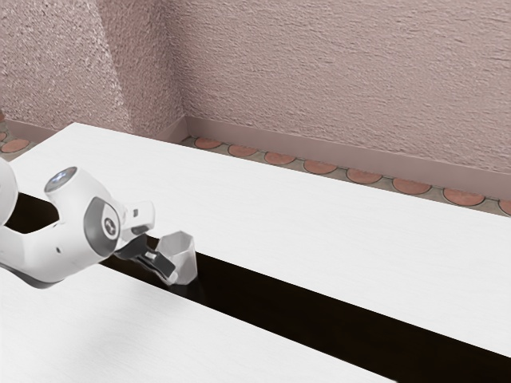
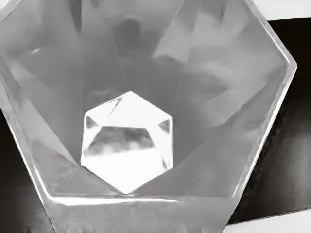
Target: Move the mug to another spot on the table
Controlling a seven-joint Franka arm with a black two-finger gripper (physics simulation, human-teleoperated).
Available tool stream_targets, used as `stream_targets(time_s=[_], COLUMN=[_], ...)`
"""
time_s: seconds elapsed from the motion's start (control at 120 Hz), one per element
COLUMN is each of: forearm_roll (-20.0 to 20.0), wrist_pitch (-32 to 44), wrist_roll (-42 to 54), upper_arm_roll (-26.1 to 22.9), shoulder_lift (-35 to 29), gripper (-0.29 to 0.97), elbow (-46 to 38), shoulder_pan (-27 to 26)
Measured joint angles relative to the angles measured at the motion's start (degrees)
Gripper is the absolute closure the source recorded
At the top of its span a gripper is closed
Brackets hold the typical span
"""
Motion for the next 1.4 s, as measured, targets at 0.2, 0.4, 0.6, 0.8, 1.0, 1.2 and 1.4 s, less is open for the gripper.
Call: stream_targets(time_s=[0.2,0.4,0.6,0.8,1.0,1.2,1.4], forearm_roll=[0.23,3.22,13.0,31.23,45.16,47.65,47.34], wrist_pitch=[-0.01,-0.01,-1.67,-12.27,-30.48,-44.35,-49.71], wrist_roll=[0.27,0.45,-0.41,-6.96,-17.47,-25.43,-31.12], upper_arm_roll=[0.4,0.41,0.38,-0.01,-0.4,-0.42,-0.03], shoulder_lift=[-4.52,-9.47,-7.84,-3.37,0.8,6.98,6.48], gripper=[0.0,0.0,0.0,0.0,0.0,0.0,0.0], elbow=[0.37,3.97,13.42,27.38,43.66,53.68,56.61], shoulder_pan=[0.09,2.5,2.33,1.63,-1.65,-0.97,-0.58])
